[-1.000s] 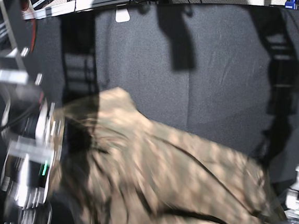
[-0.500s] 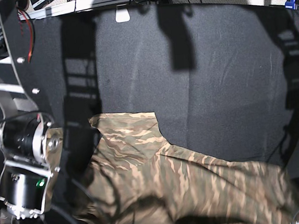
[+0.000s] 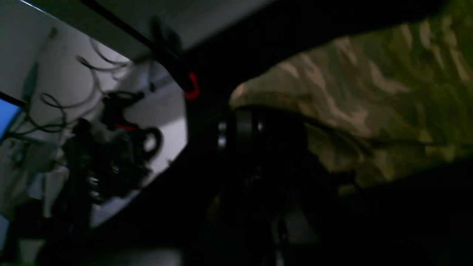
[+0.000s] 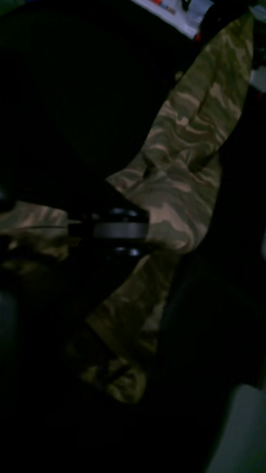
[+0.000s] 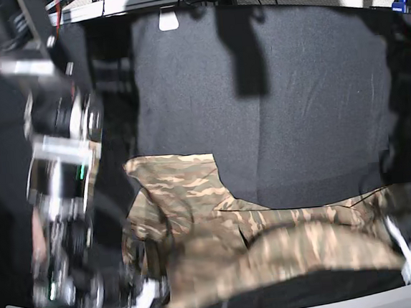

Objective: Layout the t-shirt on the table in an organized manner, then fold the t-shirt properly
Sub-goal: 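Lift the shirt with both grippers and swing it up off the table, then lay the lifted shirt down flat, stretching it between both grippers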

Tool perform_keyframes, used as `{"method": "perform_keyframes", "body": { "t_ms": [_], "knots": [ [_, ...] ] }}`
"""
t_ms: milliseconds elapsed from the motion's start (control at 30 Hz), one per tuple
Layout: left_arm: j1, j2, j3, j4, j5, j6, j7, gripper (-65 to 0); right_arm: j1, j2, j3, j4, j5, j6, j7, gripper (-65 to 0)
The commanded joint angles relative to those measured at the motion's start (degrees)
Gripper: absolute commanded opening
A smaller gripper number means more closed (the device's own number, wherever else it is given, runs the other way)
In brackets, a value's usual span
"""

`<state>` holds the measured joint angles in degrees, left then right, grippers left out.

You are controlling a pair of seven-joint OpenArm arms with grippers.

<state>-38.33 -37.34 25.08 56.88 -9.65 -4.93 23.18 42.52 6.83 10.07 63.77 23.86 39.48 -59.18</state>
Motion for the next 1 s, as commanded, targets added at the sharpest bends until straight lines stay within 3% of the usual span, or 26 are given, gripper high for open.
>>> {"method": "perform_keyframes", "body": {
  "t_ms": [0, 200, 367, 567, 833, 967],
  "knots": [
    [-1.0, -1.0, -0.5, 0.9, 0.8, 0.8, -1.1, -65.0, 1.2, 0.4, 0.0, 2.6, 1.5, 0.5, 1.7, -65.0],
    [4.5, -2.1, -0.5, 2.3, 4.2, 0.9, -0.5, -65.0, -6.4, 1.3, 0.0, 14.0, 2.4, 0.5, -1.5, -65.0],
    [10.2, -6.9, -0.7, 9.6, 4.2, 0.9, -0.1, -65.0, -11.5, 3.8, 0.0, 21.3, 4.4, 0.5, -3.7, -65.0],
    [16.4, -11.9, -0.7, 21.0, 5.7, 1.1, 4.6, -65.0, -13.7, 6.1, 0.6, 25.3, 5.8, 0.5, -4.8, -65.0],
    [21.9, -13.4, -0.7, 29.7, 13.4, 4.4, 11.6, -65.0, -15.0, 6.1, 7.9, 25.6, 17.1, 0.5, -5.2, -65.0],
    [26.1, -13.3, -0.7, 30.6, 15.8, 4.8, 12.0, -65.0, -17.3, 6.1, 12.4, 25.8, 21.5, 0.5, -5.2, -65.0]
  ]
}}
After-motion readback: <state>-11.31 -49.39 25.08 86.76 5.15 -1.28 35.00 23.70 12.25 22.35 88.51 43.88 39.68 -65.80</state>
